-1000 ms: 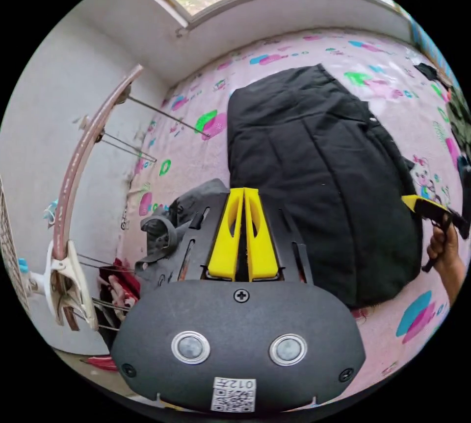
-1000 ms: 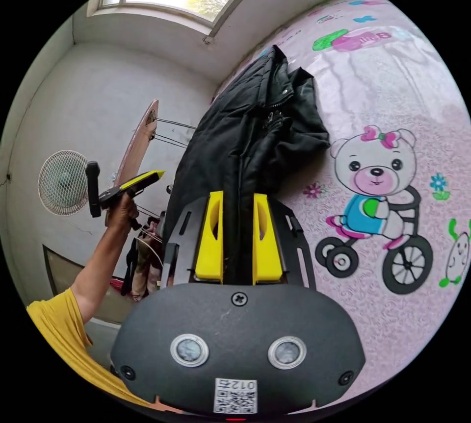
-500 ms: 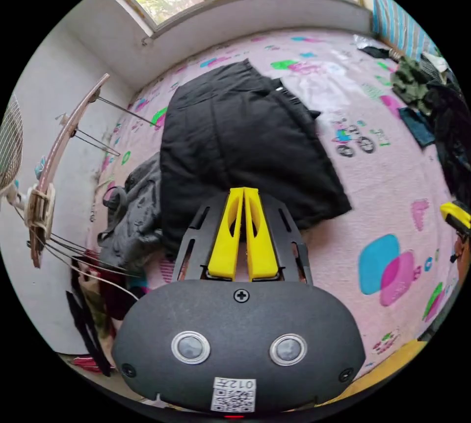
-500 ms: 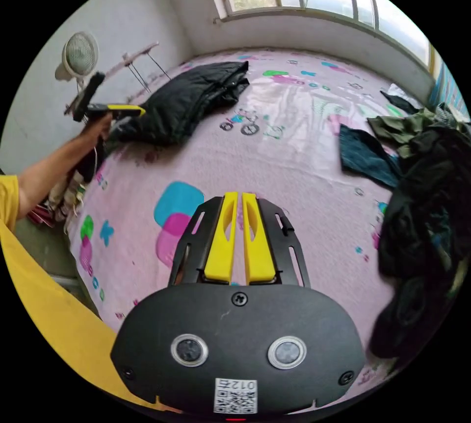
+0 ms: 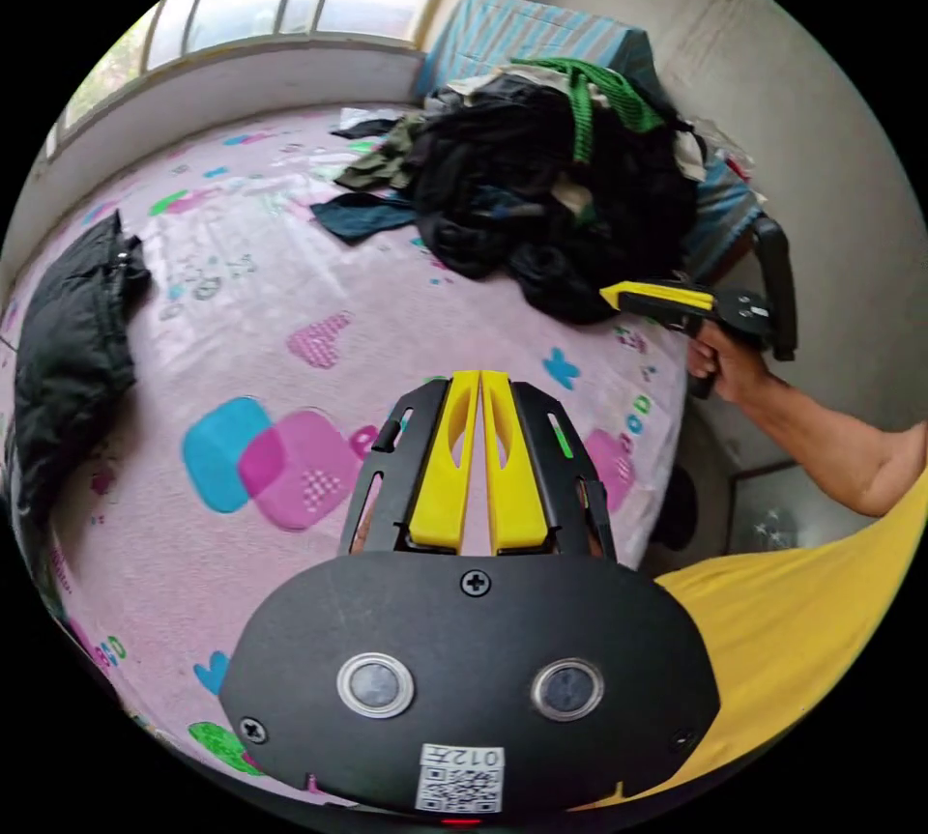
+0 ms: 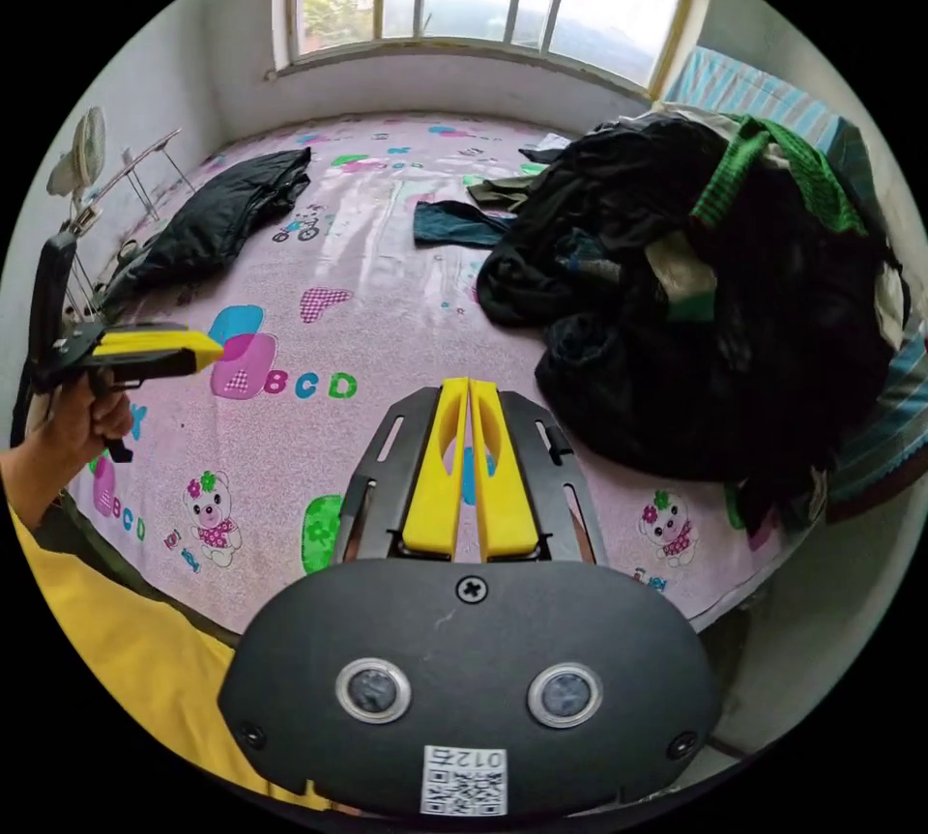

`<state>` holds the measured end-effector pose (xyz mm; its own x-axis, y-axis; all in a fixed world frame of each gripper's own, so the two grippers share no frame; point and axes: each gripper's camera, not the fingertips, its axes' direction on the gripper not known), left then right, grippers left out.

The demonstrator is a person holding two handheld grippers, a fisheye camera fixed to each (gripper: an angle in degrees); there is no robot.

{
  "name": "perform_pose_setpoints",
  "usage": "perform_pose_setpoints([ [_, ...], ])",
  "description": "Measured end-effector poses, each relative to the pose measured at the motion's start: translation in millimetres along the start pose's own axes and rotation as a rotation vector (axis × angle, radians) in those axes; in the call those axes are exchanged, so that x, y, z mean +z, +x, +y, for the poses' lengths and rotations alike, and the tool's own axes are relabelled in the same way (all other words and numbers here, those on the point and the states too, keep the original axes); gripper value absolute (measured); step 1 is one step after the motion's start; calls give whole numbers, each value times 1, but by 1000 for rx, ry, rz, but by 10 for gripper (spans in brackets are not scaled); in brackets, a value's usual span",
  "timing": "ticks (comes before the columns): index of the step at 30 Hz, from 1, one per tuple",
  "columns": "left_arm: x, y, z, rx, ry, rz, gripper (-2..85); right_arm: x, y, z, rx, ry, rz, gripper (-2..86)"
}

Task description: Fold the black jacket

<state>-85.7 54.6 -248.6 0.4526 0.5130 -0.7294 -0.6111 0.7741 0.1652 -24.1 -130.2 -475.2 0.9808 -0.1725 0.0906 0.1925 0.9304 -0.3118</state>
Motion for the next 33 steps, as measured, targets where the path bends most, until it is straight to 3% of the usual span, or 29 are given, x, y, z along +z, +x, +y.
perform_pose_setpoints([
  [6, 42, 53, -12, -48, -49, -62, 0, -53, 78, 9, 13, 156, 66, 16],
  [14, 94, 111, -44, -172, -30, -88, 2, -127, 248, -62, 255, 376, 56, 79],
  [19, 115, 129, -59, -245, -10, -128, 4, -141, 303, -84, 349, 360, -11, 90],
  [23, 129, 138, -73, -267, -23, -139, 6, -150, 329, -83, 373, 239, 12, 56],
  [25, 131, 140, -82, -258, -11, -136, 8, -169, 337, -67, 365, 308, -53, 36],
  [31, 123, 121, -135, -340, 151, 57, 39, -251, 341, 1, 175, 507, -362, 17],
  [33, 130, 108, -163, -387, 186, 273, 68, -271, 342, 23, 127, 529, -405, 16],
])
